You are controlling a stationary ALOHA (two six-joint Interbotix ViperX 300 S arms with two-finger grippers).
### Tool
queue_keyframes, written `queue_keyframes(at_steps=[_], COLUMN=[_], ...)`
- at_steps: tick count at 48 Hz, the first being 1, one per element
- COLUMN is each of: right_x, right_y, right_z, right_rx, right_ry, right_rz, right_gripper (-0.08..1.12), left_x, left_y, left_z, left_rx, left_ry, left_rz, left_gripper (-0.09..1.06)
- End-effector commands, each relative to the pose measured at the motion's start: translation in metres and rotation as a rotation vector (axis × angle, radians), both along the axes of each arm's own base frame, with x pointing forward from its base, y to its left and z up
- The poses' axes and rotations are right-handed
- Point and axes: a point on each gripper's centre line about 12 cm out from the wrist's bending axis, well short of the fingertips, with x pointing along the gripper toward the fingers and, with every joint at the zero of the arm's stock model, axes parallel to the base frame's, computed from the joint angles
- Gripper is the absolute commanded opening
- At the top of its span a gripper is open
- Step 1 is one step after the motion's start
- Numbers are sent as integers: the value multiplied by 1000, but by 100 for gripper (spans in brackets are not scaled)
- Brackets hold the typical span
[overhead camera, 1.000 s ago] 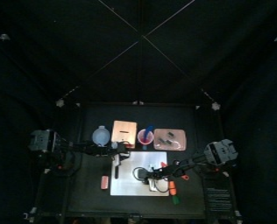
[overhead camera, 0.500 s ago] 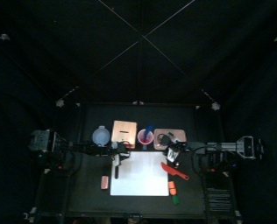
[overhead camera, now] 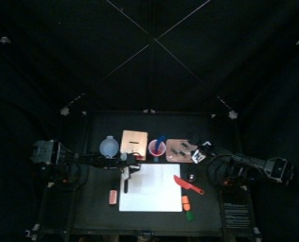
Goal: Place sushi on board then cut the sushi with the knife then place the pieces on the plate
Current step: Place the 4 sushi pieces on the plate
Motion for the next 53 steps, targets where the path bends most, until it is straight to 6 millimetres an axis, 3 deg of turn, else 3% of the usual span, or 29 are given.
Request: queue_keyframes(at_steps=[1, 16, 32, 40, 53], right_x=[0, -5, 1, 12, 27], right_y=[-7, -15, -10, 3, 17], right_z=[2, 1, 30, 46, 55], right_rx=[-31, -79, -137, -165, -192], right_ry=[-36, -105, -196, -290, -373], right_rz=[-20, -68, -35, 29, 120], right_gripper=[59, 78, 79, 79, 79], left_x=[8, 9, 8, 8, 8], left_y=[0, 0, 0, 0, 0], left_z=[13, 14, 13, 13, 14], left_rx=[5, 4, 1, -2, 0], left_ry=[-46, -47, -46, -46, -48], left_rz=[-4, -3, -1, 3, 2], left_gripper=[70, 70, 70, 70, 70])
